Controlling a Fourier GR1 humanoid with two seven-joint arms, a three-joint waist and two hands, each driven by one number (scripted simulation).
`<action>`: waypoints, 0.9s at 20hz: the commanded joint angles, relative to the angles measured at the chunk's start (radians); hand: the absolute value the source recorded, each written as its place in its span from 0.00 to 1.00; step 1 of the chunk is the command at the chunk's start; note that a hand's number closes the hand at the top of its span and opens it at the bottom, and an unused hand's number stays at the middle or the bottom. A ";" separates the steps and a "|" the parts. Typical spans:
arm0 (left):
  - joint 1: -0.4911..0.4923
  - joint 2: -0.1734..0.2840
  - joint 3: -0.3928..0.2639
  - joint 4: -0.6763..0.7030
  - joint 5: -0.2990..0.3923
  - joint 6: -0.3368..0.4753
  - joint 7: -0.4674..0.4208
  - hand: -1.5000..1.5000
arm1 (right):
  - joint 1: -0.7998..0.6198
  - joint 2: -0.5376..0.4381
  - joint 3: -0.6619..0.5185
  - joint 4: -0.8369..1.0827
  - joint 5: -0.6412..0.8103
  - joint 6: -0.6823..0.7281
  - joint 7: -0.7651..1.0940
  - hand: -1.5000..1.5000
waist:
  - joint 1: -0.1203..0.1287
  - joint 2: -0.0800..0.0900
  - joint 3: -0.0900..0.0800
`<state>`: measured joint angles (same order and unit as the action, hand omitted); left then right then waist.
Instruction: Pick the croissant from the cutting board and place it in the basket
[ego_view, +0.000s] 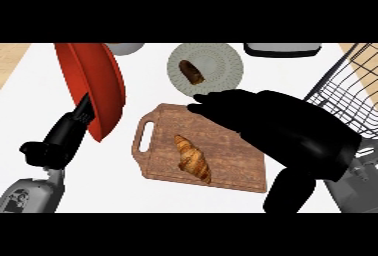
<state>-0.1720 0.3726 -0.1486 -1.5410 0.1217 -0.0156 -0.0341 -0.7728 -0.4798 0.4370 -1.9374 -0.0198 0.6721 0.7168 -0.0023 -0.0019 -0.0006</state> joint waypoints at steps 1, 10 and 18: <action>-0.002 -0.027 0.006 0.065 -0.032 -0.025 -0.056 0.50 | 0.086 0.042 -0.016 0.045 0.119 0.011 -0.108 0.00 | 0.004 0.004 0.001; -0.022 -0.012 0.075 0.010 -0.019 -0.075 0.009 0.50 | 0.234 0.192 0.075 0.157 0.407 -0.139 -0.307 0.00 | 0.007 0.003 0.001; -0.030 -0.032 0.106 -0.005 -0.039 -0.104 0.045 0.50 | 0.279 0.294 0.115 0.332 0.617 -0.272 -0.481 0.00 | 0.006 0.002 0.001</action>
<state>-0.1770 0.3231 -0.0838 -1.5546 0.0719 -0.0802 -0.0067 -0.5181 -0.2378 0.5299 -1.6652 0.4995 0.4605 0.2909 0.0053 0.0010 0.0000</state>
